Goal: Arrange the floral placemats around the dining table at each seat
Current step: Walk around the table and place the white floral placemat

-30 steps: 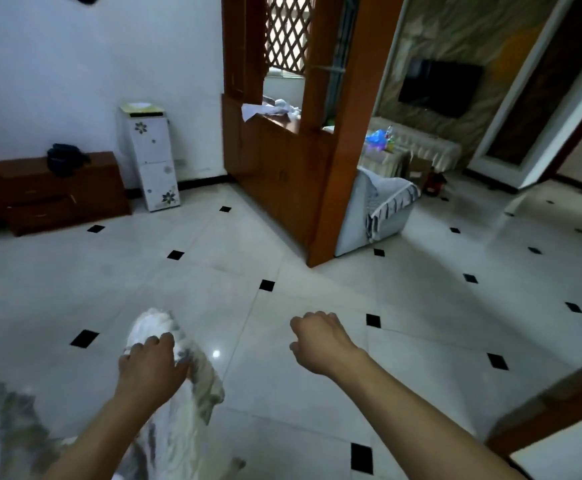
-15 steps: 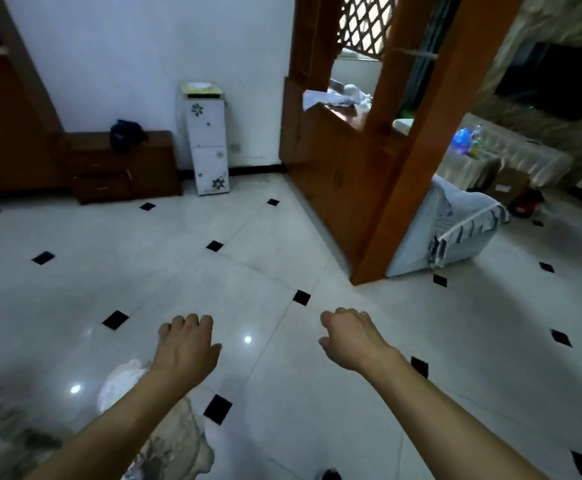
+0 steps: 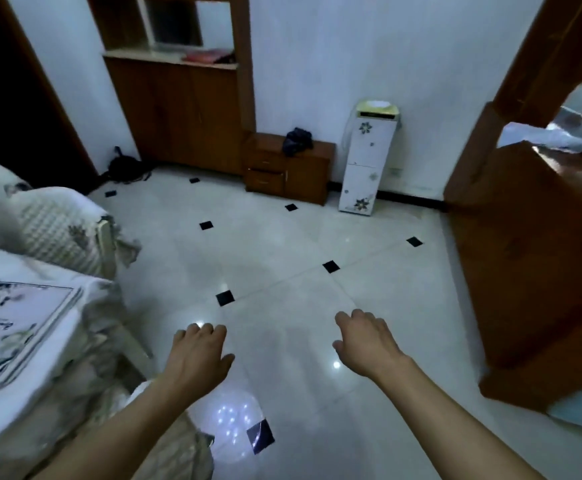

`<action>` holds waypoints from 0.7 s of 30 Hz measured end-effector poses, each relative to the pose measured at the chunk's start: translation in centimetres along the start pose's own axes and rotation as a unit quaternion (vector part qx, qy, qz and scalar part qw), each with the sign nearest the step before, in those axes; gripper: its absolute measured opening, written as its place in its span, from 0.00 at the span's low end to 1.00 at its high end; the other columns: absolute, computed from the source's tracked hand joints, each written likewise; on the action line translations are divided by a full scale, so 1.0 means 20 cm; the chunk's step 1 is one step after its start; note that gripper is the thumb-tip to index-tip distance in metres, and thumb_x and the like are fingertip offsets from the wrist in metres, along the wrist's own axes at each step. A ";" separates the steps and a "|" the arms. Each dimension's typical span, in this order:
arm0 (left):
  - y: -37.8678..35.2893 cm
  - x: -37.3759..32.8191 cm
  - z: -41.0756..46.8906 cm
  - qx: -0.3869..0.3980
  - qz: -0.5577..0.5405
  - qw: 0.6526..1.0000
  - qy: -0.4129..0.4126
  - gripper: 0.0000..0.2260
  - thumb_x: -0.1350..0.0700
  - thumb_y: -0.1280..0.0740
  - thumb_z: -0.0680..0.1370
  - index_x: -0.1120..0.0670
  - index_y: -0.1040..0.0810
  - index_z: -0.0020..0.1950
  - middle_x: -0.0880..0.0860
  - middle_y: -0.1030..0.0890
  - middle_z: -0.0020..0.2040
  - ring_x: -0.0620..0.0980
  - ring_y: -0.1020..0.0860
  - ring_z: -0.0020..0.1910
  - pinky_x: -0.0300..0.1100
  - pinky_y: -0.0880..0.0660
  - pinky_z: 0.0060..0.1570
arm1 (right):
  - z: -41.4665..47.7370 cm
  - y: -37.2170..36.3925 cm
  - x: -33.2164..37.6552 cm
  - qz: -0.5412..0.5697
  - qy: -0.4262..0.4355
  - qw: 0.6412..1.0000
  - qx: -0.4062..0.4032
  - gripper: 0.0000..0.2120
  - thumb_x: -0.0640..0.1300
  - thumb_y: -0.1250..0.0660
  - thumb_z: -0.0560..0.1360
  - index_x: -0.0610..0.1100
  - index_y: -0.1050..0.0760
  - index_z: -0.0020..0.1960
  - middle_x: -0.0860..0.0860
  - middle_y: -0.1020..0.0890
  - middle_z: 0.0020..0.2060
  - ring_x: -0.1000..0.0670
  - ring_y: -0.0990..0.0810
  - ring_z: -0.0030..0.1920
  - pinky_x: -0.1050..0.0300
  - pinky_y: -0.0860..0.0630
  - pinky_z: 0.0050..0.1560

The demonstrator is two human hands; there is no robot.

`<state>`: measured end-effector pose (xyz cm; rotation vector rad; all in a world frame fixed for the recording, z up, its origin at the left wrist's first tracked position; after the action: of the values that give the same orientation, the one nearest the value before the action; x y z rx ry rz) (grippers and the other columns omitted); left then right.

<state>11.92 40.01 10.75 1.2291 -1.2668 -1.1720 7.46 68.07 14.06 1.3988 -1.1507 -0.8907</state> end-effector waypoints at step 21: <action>0.19 0.44 1.94 -0.007 -0.020 0.995 0.102 0.17 0.38 0.40 0.75 0.49 0.28 0.54 0.49 0.21 0.52 0.54 0.25 0.54 0.49 0.32 0.52 | 2.12 0.34 -0.07 0.000 0.057 0.998 0.012 0.16 0.52 0.40 0.78 0.45 0.32 0.61 0.44 0.25 0.56 0.42 0.26 0.56 0.50 0.30 0.56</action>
<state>-27.18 31.54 12.58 1.3335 -1.0841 -1.0523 -34.42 58.53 14.16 1.4510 -1.0786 -0.7895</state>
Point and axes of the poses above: each hand's wrist, its own z-axis towards the middle knuckle, its own y-axis out of the back of the hand, x = y × z, the point moved 6 cm from there along z, towards the middle knuckle
